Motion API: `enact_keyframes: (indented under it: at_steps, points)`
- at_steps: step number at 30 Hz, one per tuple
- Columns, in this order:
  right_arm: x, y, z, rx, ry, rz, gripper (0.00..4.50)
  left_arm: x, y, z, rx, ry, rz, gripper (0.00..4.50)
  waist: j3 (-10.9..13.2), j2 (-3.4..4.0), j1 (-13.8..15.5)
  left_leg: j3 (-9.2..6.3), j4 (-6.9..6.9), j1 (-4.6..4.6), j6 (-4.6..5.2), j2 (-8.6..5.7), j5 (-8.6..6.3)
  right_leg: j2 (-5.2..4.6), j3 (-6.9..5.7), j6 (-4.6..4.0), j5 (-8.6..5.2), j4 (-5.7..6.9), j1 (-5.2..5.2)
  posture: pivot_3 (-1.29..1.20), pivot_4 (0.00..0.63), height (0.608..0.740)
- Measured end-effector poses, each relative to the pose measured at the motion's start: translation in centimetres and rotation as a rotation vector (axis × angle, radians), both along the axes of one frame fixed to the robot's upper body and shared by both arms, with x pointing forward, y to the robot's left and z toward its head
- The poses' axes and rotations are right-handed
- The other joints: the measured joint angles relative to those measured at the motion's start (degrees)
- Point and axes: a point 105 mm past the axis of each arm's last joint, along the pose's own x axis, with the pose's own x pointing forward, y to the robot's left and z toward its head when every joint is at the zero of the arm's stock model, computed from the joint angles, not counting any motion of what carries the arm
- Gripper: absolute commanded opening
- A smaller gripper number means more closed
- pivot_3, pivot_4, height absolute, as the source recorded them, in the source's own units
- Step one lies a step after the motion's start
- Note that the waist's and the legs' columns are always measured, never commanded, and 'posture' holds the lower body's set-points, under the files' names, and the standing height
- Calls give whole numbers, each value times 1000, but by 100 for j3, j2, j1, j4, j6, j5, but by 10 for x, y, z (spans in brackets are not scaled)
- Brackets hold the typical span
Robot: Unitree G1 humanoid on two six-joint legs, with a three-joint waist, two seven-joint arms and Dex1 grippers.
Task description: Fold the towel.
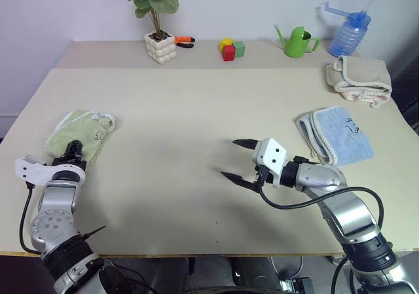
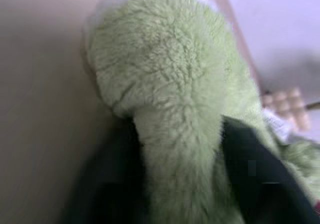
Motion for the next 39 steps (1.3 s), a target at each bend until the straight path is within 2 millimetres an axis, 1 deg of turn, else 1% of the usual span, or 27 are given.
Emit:
enact_keyframes:
  at_steps: [1, 6, 9, 11, 12, 13, 15, 16, 17, 18, 19, 21, 22, 24, 27, 28, 33, 37, 39]
  points:
    - [1, -1, -1, -1, 5, -2, 4500, -4, 2, 3, 11, -10, 7, 4463, 0, 0, -11, 0, 0, 0, 0, 1, 0, 1, 0, 0, 0, 0, 0, 0, 150, 727]
    - [3, -3, -3, -1, 21, 0, 4500, -31, 11, 5, 62, 12, 32, 4463, 0, -1, -4, 0, 0, -1, 1, 1, 0, 0, 1, -1, 0, -1, 1, 0, 150, 727]
    - [8, -8, 3, 16, 11, -18, 4500, -51, 28, 9, 127, 47, 88, 4463, -1, -2, 1, -1, 0, 0, 1, 2, 0, 1, 0, -1, -1, -1, 1, 0, 150, 727]
    - [15, -16, 6, 22, 2, -53, 4500, -57, 37, 21, 227, 65, 100, 4463, -3, -5, 9, -1, 0, 0, 1, 1, 0, 2, -1, -3, -1, -2, 2, 0, 150, 727]
    - [19, -20, 7, 26, 0, -74, 4500, -58, 37, 30, 294, 70, 90, 4463, -4, -8, 24, -1, 0, 0, 1, 0, 0, 1, -2, -3, -1, -3, 5, 0, 150, 727]
    - [22, -25, 7, 30, -2, -98, 4500, -54, 34, 38, 358, 67, 65, 4463, -4, -8, 44, 0, 0, 0, 1, -3, 0, 0, -2, -3, -1, -4, 7, 0, 150, 727]
    - [30, -36, 5, 37, -4, -156, 4500, -36, 13, 56, 573, 90, -75, 4463, -5, -9, 113, 3, 1, 1, 1, -7, 0, 6, -2, -10, -5, -5, 8, 0, 150, 727]
    - [34, -42, 3, 37, -12, -189, 4500, -26, -3, 64, 681, 91, -158, 4463, -5, -8, 136, 3, 1, 0, 1, -11, 0, 4, -2, -18, -9, -5, 8, 0, 150, 727]
    - [38, -49, 2, 34, -24, -225, 4500, -16, -24, 69, 798, 89, -258, 4463, -5, -8, 144, 4, 0, 0, 2, -15, 0, 1, -2, -20, -11, -8, 10, 0, 150, 727]
    - [41, -56, 0, 32, -35, -257, 4500, -9, -44, 70, 885, 79, -351, 4463, -6, -6, 137, 9, 0, 0, 6, -15, -2, 0, 2, -20, -10, -10, 9, 0, 150, 727]
    - [43, -63, -1, 33, -39, -290, 4500, -4, -63, 68, 955, 70, -438, 4463, -6, -5, 123, 13, -3, 0, 9, -15, -4, 0, 6, -18, -9, -10, 6, 0, 150, 727]
    - [45, -76, -5, 43, -31, -348, 4500, 2, -96, 57, 1087, 66, -594, 4463, -6, -4, 95, 17, -15, -1, 9, -10, -4, 0, 11, -4, -2, -11, -3, 0, 150, 727]
    - [46, -82, -6, 47, -29, -372, 4500, 3, -109, 51, 1138, 60, -658, 4463, -5, -3, 71, 20, -22, -1, 9, -3, -4, -1, 15, -5, -2, -11, -8, 0, 150, 727]
    - [46, -89, -5, 60, -30, -399, 4500, 3, -128, 42, 1212, 37, -751, 4463, -2, 3, 6, 20, -30, -1, 4, 7, -1, 5, 15, -7, -3, -9, -15, 0, 150, 727]
    - [45, -101, -2, 65, -27, -413, 4500, 5, -145, 38, 1218, -2, -788, 4463, 1, 7, -16, 19, -27, 0, 4, 12, -1, 7, 15, -8, -3, -3, -13, 0, 150, 727]
    - [44, -103, -2, 63, -24, -413, 4500, 6, -148, 37, 1215, -10, -793, 4463, 0, 7, -10, 17, -23, 0, 4, 12, -1, 7, 12, -8, -3, -2, -10, 0, 150, 727]
    - [36, -103, -11, 72, 53, -383, 4500, 7, -149, 32, 1232, -12, -810, 4463, 0, 7, -10, 17, -19, 1, 5, 9, -1, 5, 12, -7, -2, -3, -8, 0, 150, 727]
    - [34, -101, -5, 88, 86, -349, 4500, 8, -146, 30, 1274, -1, -784, 4463, 0, 7, -5, 17, -18, 1, 5, 9, -1, 4, 12, -6, -2, -3, -7, 0, 150, 727]
    - [40, -100, 3, 87, 69, -341, 4500, 8, -146, 29, 1285, 3, -766, 4463, 0, 7, -14, 18, -16, 2, 6, 8, -1, 4, 12, -6, -2, -3, -6, 0, 150, 727]
